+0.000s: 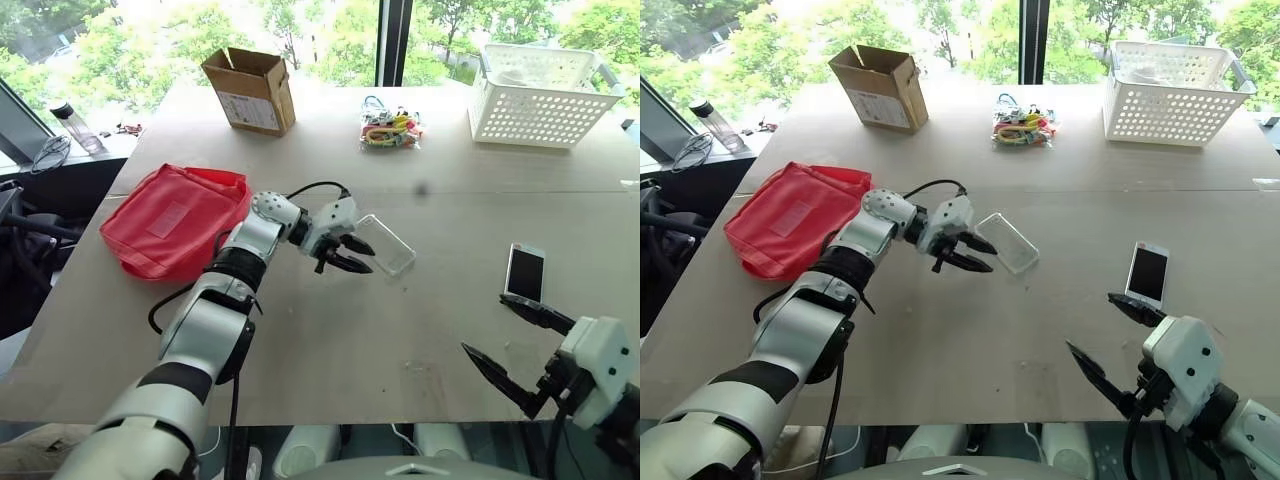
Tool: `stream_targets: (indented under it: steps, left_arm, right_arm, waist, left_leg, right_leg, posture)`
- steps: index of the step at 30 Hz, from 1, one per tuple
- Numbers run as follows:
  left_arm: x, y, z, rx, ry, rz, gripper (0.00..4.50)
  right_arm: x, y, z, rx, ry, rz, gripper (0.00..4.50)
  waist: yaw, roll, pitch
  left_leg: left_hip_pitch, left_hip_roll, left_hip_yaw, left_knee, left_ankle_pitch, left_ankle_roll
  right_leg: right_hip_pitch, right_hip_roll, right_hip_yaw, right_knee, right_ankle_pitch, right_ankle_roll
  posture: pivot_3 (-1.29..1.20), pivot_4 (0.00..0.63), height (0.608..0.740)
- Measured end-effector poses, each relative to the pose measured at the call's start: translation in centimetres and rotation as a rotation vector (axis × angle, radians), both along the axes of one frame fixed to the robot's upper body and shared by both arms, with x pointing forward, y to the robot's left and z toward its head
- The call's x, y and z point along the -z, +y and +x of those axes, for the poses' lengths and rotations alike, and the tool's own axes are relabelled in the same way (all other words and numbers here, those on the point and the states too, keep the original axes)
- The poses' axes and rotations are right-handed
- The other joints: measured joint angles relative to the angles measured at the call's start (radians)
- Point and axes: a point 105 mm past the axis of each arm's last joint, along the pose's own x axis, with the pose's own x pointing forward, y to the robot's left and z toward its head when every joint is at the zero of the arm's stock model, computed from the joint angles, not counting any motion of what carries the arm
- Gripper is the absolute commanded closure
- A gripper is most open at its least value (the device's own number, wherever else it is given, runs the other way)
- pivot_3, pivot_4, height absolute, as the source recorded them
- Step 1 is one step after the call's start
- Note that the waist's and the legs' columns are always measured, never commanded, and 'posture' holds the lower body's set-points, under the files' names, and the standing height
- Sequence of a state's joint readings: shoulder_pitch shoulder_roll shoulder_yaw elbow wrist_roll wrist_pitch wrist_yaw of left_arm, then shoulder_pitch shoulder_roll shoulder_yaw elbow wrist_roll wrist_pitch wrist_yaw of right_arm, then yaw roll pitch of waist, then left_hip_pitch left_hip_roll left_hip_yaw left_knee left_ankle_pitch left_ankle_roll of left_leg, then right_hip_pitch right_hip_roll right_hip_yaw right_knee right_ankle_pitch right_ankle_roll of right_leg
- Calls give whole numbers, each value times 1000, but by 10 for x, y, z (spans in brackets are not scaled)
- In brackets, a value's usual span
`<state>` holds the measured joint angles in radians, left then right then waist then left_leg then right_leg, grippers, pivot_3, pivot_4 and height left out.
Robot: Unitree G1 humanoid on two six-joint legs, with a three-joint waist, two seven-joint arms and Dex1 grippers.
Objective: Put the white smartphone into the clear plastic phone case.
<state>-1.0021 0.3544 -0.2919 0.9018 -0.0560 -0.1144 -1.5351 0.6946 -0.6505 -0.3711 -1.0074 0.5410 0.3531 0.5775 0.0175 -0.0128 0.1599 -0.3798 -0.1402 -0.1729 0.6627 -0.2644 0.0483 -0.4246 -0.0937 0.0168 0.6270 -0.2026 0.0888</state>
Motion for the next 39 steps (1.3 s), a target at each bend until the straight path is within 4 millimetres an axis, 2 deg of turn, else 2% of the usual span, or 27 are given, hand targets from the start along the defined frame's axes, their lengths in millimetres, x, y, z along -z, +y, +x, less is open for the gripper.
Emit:
stream_targets:
  steps: [3, 8, 9, 10, 11, 12, 15, 16, 19, 22, 28, 32, 33, 34, 35, 39]
  left_arm:
    - [1, -4, 5, 9, -75, 49, 1206]
    - [22, -10, 13, -20, -110, 149, 1206]
    - [22, -13, 15, -19, -125, 164, 1689]
    - [21, -14, 16, -16, -135, 179, 1883]
    - [19, -15, 19, -22, -142, 195, 2304]
    - [18, -13, 21, -34, -144, 207, 3000]
    - [17, -12, 21, -41, -115, 203, 4235]
    - [17, -11, 19, -44, -85, 199, 4453]
    - [17, -10, 16, -68, 21, 188, 4453]
    - [16, -12, 14, -77, 56, 180, 4453]
    - [17, -32, -14, -101, 159, 114, 4453]
    - [20, -42, -26, -160, 146, 101, 4453]
    - [23, -44, -30, -167, 148, 106, 3923]
    - [27, -45, -33, -181, 154, 104, 3706]
    - [28, -46, -35, -192, 165, 97, 3166]
    - [14, -48, -44, -210, 147, 41, 1331]
  right_arm:
    - [-2, 1, 3, -13, -4, -2, 0]
    - [-3, 1, 5, -13, -3, -2, 0]
    - [-3, 0, 5, -8, -4, -5, 0]
    - [-4, -1, 5, -5, -7, -9, 0]
    - [-4, -2, 4, 1, -5, -11, 0]
    - [-2, -4, 2, 10, 9, -12, 0]
    - [1, -5, -2, 22, 21, -9, 0]
    - [1, -6, -2, 29, 20, -11, 0]
    - [1, -5, -2, 38, 6, -6, 0]
    - [1, -3, -2, 36, 2, -3, 0]
    - [2, -4, 7, 99, -32, -18, 0]
    - [14, -20, 21, 239, 1, -165, 0]
    - [16, -23, 24, 261, 16, -167, 0]
    - [17, -26, 30, 301, 42, -126, 0]
    - [18, -29, 36, 348, 59, -80, 0]
    - [22, -47, 53, 505, 115, -10, 0]
  waist:
    - [0, 0, 0]
    - [1, 0, 0]
    - [2, 0, 0]
    - [3, 0, 0]
    - [2, 0, 0]
    - [1, 0, 0]
    - [-4, 0, 0]
    - [-4, 0, 0]
    - [-4, 0, 0]
    - [-4, 0, 0]
    - [-3, 0, 0]
    - [1, 1, 0]
    - [2, 1, 0]
    - [2, 1, -1]
    - [2, 1, 0]
    - [2, 2, 0]
  left_leg:
    - [0, 0, 0, 2, 0, 0]
    - [0, 0, 0, 3, -1, 1]
    - [0, 0, 0, 4, -1, 1]
    - [0, 0, 0, 5, -1, 1]
    - [0, 0, 0, 5, -1, 1]
    - [0, 0, 0, 5, -1, 1]
    - [1, 0, 0, 5, -1, 2]
    - [0, 0, 0, 5, -2, 3]
    - [0, 0, 0, 6, -1, 2]
    - [0, 1, 0, 6, -1, 1]
    - [0, 1, 0, 6, -1, 1]
    - [0, 1, 1, 6, -1, 1]
    - [0, 2, 1, 6, -1, 1]
    - [0, 3, 1, 5, -1, 1]
    - [0, 3, 1, 5, -1, 1]
    - [0, 4, 1, 5, -1, 1]
  right_leg:
    - [1, 0, 0, 0, 0, 0]
    - [2, 1, 0, 0, 1, 2]
    - [2, 1, -1, 0, 1, 2]
    - [3, 1, -1, 0, 1, 2]
    - [3, 1, -1, 0, 1, 2]
    - [3, 1, -1, 0, 1, 2]
    - [3, 1, 0, 0, 1, 2]
    - [3, 2, 0, 0, 1, 3]
    - [3, 2, 0, 1, 1, 3]
    - [3, 2, 0, 1, 1, 3]
    - [2, 3, 2, 1, 2, 2]
    - [2, 3, 3, 1, 2, 2]
    - [2, 3, 3, 1, 2, 1]
    - [2, 4, 2, 1, 3, 0]
    - [2, 4, 3, 1, 3, -1]
    - [2, 4, 2, 1, 4, -2]
  posture:
    - [0, 150, 740]
    - [0, 150, 740]
    - [0, 150, 740]
    - [0, 150, 740]
    - [0, 150, 740]
    - [0, 150, 740]
    - [0, 150, 740]
    - [0, 150, 740]
    - [0, 150, 740]
    - [0, 150, 740]
    - [0, 150, 740]
    - [0, 150, 740]
    - [0, 150, 740]
    - [0, 150, 740]
    - [0, 150, 740]
    - [0, 150, 740]
